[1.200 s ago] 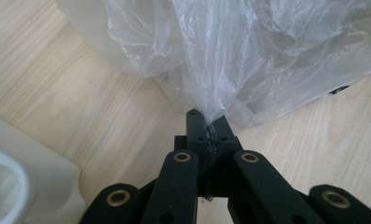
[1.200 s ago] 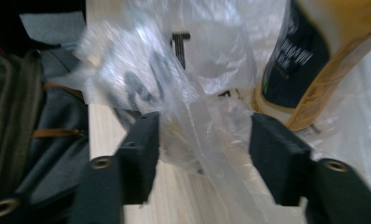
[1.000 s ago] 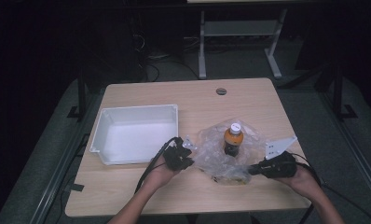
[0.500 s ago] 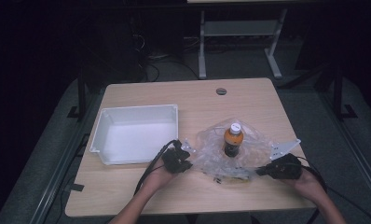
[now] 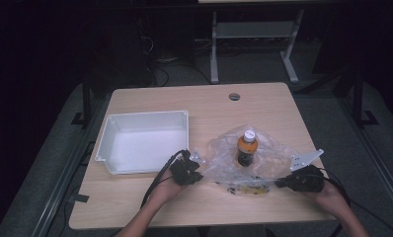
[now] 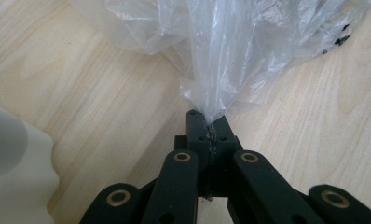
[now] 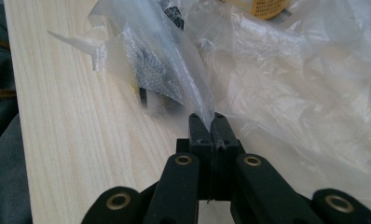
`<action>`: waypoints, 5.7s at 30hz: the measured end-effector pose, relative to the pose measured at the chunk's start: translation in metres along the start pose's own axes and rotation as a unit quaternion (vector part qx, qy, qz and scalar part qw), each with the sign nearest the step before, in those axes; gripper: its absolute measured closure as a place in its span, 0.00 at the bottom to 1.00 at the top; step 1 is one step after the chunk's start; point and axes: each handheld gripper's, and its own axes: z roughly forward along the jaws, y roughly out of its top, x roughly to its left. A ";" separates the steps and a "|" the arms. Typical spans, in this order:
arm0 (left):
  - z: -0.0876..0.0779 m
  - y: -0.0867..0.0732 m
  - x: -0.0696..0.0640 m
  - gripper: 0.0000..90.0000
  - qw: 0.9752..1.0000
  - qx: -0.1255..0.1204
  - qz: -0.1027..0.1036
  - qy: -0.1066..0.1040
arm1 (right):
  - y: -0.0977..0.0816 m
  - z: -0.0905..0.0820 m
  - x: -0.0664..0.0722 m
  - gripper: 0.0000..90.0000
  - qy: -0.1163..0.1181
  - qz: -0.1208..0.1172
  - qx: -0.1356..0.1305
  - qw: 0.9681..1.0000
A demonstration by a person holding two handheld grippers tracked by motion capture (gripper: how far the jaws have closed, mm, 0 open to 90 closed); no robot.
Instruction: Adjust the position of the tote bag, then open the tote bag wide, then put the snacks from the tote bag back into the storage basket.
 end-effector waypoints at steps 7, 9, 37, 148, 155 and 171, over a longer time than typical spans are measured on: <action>0.002 -0.005 -0.003 1.00 1.000 -0.010 -0.004 -0.002 | -0.004 0.000 0.000 0.99 0.001 0.009 -0.004 1.000; 0.002 -0.006 -0.004 1.00 1.000 -0.011 -0.001 -0.003 | -0.005 0.000 0.000 0.95 0.002 0.009 -0.006 1.000; -0.039 -0.030 -0.007 0.67 0.997 -0.073 -0.016 -0.001 | 0.020 -0.051 0.019 0.34 -0.018 0.008 -0.059 0.998; -0.103 -0.133 0.040 0.34 0.975 -0.134 -0.122 0.132 | 0.183 -0.029 -0.016 0.41 -0.009 -0.053 0.021 0.998; -0.104 -0.135 0.043 0.33 0.973 -0.135 -0.130 0.135 | 0.184 -0.025 -0.017 0.50 -0.010 -0.054 0.026 0.998; -0.107 -0.140 0.047 0.33 0.971 -0.136 -0.138 0.141 | 0.185 -0.025 -0.016 0.62 -0.017 -0.073 0.026 0.997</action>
